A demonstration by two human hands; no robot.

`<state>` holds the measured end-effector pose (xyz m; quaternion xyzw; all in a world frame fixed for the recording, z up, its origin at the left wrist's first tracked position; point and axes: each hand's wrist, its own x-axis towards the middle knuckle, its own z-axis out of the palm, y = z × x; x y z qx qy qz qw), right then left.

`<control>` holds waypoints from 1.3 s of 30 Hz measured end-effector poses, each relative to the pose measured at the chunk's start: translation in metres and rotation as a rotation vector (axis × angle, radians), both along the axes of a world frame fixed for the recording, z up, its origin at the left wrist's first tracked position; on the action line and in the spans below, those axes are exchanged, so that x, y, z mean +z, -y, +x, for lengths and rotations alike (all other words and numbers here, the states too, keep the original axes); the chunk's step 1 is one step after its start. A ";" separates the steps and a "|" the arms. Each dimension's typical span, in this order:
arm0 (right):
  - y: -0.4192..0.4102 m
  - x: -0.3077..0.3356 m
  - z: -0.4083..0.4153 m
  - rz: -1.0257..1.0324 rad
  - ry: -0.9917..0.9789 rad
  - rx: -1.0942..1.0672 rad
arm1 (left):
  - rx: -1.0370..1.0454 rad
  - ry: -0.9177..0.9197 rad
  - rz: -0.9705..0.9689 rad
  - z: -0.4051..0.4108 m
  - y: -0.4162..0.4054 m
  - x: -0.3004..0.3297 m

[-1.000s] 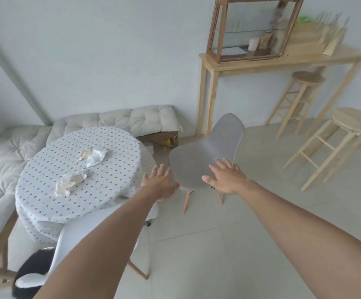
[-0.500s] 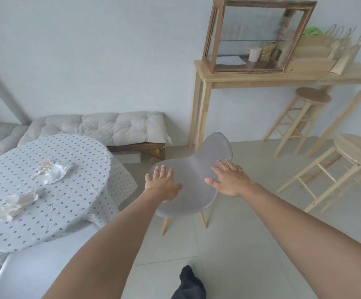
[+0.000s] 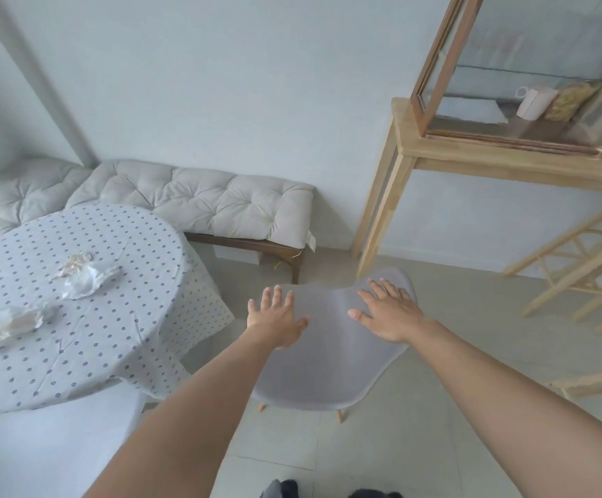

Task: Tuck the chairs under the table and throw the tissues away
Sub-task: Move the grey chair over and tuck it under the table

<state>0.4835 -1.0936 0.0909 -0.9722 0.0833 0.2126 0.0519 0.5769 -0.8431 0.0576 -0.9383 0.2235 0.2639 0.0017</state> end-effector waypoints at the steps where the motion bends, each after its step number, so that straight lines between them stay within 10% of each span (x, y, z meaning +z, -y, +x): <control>1: 0.009 -0.005 0.011 0.003 -0.005 0.035 | 0.033 -0.003 0.002 0.004 0.006 -0.005; 17: 0.119 -0.037 0.127 -0.039 -0.100 0.733 | 0.701 -0.061 -0.012 -0.056 0.133 -0.029; 39: 0.208 -0.095 0.141 -0.055 -0.205 1.207 | 0.994 -0.094 0.005 -0.139 0.320 -0.081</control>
